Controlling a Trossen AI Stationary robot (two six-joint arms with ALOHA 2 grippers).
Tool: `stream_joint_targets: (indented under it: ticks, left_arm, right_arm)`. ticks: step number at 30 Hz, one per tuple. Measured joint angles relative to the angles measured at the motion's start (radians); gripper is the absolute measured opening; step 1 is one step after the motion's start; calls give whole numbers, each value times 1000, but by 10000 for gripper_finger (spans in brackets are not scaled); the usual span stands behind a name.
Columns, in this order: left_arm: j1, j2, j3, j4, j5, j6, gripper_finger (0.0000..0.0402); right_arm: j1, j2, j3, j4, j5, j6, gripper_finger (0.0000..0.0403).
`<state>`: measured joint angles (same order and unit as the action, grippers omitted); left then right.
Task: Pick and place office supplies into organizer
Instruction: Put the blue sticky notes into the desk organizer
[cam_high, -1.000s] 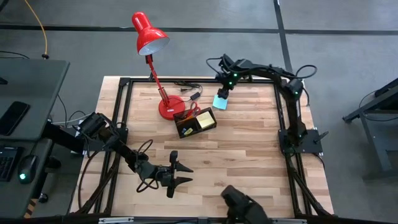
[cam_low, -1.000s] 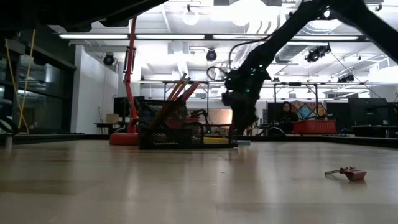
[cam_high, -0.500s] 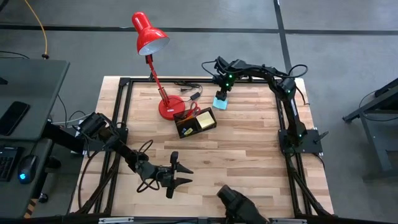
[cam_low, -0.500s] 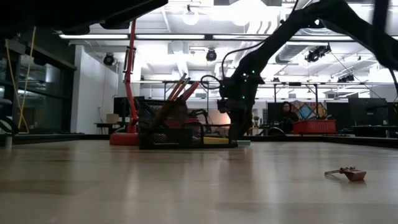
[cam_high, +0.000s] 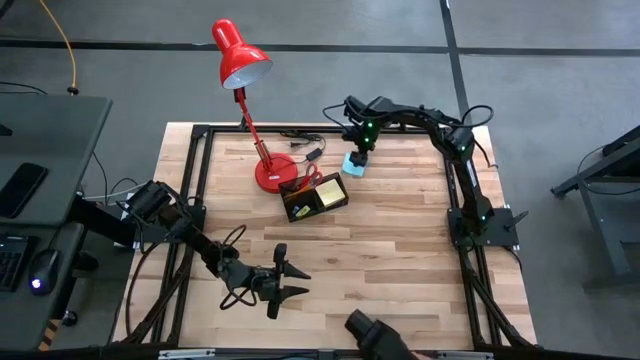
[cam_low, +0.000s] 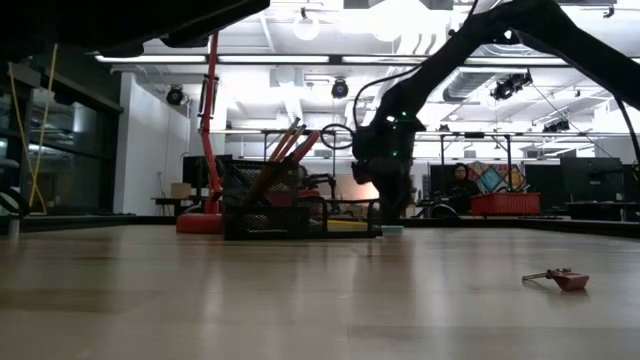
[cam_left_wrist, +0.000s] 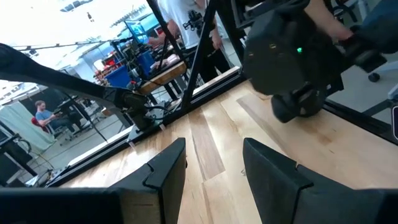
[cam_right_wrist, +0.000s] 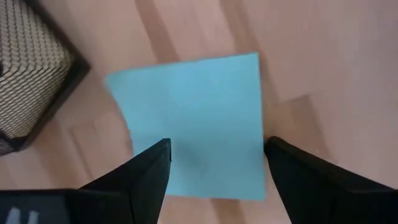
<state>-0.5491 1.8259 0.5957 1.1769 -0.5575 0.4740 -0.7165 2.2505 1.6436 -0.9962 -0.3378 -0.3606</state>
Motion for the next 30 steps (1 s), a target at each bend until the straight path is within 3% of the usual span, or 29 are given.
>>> stream_joint_targets:
  ticks: [5,10,13,18,24,30]
  left_arm:
    - [0,0,0,-1,0,-1,152]
    - [0,0,0,-1,0,-2,152]
    - [0,0,0,-1,0,-7,152]
    - [0,0,0,-2,0,-11,152]
    - [-1,0,0,-3,0,-11,152]
    - [-1,0,0,-3,0,-19,152]
  right_arm:
    - [46,0,0,-46,20,44,253]
    - [133,-2,-2,-31,157,94,238]
    - [172,2,-2,-21,164,99,221]
    - [167,1,-16,11,145,94,157]
    - [92,1,-28,22,40,92,31]
    - [51,-17,-35,-29,46,40,8]
